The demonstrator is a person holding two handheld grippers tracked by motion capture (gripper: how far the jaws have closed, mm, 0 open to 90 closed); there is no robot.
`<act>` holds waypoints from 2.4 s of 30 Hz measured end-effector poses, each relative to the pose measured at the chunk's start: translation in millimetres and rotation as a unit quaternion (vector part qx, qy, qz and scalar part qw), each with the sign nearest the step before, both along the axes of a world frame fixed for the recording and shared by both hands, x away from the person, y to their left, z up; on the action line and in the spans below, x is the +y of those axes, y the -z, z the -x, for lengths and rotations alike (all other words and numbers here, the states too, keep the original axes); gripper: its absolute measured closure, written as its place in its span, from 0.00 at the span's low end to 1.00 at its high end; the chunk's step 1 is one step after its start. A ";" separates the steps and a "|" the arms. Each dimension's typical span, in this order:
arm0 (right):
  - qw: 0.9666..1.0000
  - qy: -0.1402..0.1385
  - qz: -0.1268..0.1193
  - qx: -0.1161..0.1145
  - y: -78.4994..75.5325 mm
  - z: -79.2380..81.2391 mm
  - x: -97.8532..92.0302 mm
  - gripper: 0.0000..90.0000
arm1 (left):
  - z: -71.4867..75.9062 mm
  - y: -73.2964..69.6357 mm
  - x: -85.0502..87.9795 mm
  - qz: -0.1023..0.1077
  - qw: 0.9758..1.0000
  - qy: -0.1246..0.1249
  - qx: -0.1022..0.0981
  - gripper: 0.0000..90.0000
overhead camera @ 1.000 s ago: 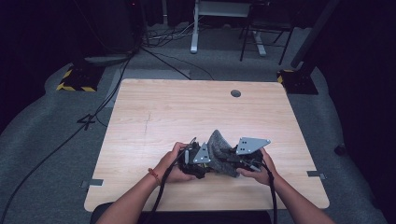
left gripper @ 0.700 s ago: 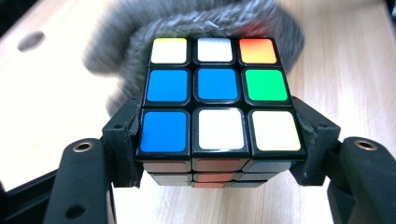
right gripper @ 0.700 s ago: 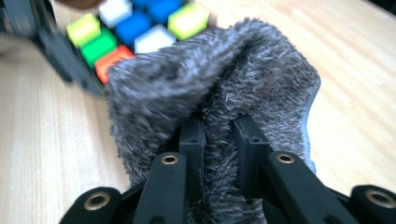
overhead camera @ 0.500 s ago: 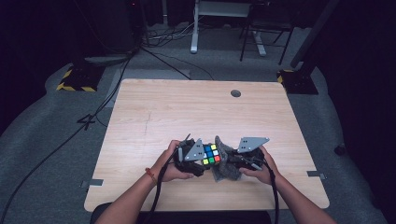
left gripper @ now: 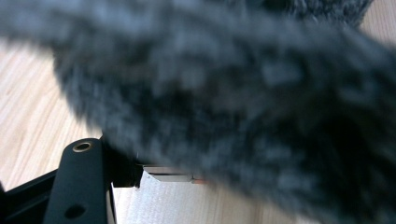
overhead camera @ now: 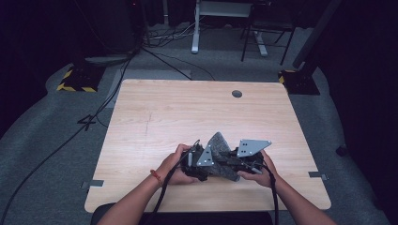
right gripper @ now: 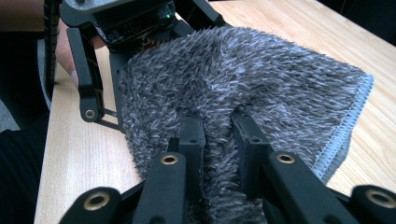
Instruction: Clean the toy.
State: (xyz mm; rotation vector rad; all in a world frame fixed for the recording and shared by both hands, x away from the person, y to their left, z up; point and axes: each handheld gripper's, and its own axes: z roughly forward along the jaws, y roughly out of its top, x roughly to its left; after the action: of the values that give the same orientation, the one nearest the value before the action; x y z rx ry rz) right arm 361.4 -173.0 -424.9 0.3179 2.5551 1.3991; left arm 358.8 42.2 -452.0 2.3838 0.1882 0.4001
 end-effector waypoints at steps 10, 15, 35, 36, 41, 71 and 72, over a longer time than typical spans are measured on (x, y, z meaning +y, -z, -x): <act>0.999 0.030 0.025 0.007 5.7 -8.9 -9.6 0.84 | 0.5 -2.5 5.9 0.006 1.000 -0.001 0.004 0.37; 0.997 0.055 0.049 0.016 16.4 -17.3 -20.3 0.85 | 1.0 -10.0 11.2 0.037 0.999 0.003 0.004 0.37; 0.997 0.038 0.054 0.047 29.8 -17.3 -10.7 0.85 | 0.2 -19.1 20.9 0.080 0.997 0.002 0.006 0.37; 0.997 0.039 0.046 0.044 26.9 -17.3 -12.4 0.85 | 0.6 -18.2 20.7 0.080 0.997 0.003 0.010 0.37; 0.999 0.042 -0.003 0.021 8.7 -14.0 -20.4 0.85 | 0.9 -14.6 15.3 0.069 0.997 0.010 0.013 0.37; 0.987 0.117 0.105 0.043 27.2 -34.8 -68.4 0.81 | -10.1 -3.1 69.6 0.038 0.996 -0.075 0.030 0.37; 0.986 0.120 0.106 0.044 28.7 -34.7 -71.0 0.81 | -10.2 -0.5 72.0 0.037 0.996 -0.077 0.033 0.37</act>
State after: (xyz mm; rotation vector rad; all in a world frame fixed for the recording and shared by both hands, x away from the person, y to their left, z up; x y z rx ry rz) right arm 396.2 -244.0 -453.7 0.6390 2.5995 1.0400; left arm 369.0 114.2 -451.5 2.3180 0.4135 0.3797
